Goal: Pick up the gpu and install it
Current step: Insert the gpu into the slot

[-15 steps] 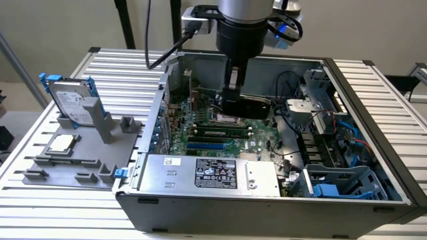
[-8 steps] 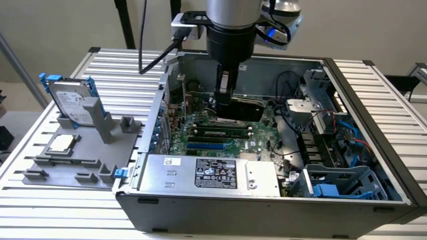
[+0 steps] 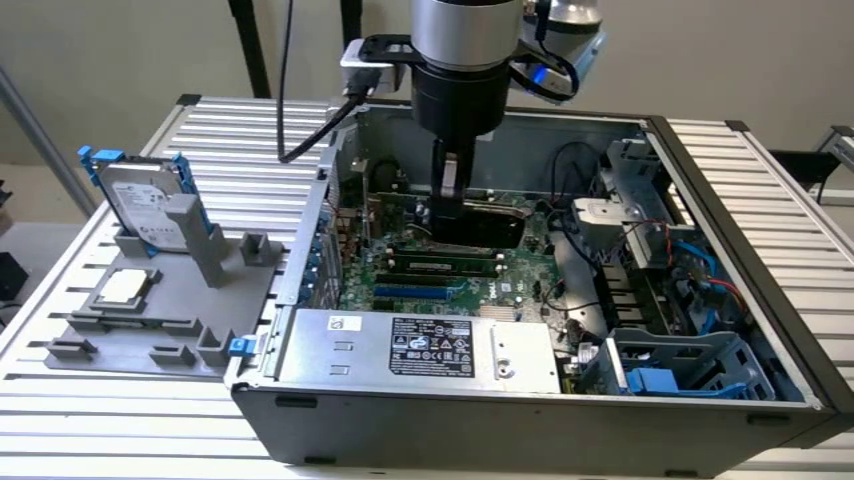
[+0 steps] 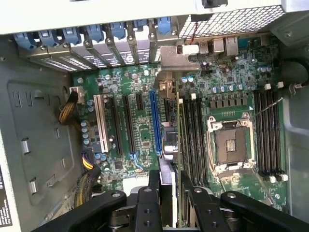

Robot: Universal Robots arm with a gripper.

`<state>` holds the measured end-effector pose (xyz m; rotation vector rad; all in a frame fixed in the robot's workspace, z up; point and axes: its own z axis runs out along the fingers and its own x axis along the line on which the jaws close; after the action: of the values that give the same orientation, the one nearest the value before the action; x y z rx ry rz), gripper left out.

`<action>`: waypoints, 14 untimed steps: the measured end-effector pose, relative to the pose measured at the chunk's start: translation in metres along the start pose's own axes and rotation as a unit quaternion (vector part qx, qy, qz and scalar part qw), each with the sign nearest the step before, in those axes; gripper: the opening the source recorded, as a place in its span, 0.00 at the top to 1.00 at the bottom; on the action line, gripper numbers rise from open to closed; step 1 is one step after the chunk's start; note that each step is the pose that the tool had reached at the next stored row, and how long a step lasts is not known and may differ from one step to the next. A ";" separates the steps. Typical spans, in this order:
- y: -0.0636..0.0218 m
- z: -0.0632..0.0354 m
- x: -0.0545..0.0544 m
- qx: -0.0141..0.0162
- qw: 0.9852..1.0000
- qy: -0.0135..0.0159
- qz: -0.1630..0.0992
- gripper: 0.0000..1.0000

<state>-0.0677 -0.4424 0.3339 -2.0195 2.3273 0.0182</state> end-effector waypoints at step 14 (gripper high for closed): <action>0.0155 0.0177 0.006 -0.008 1.000 0.000 -0.018 0.72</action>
<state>-0.0832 -0.4457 0.3154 -2.0685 2.2975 0.0334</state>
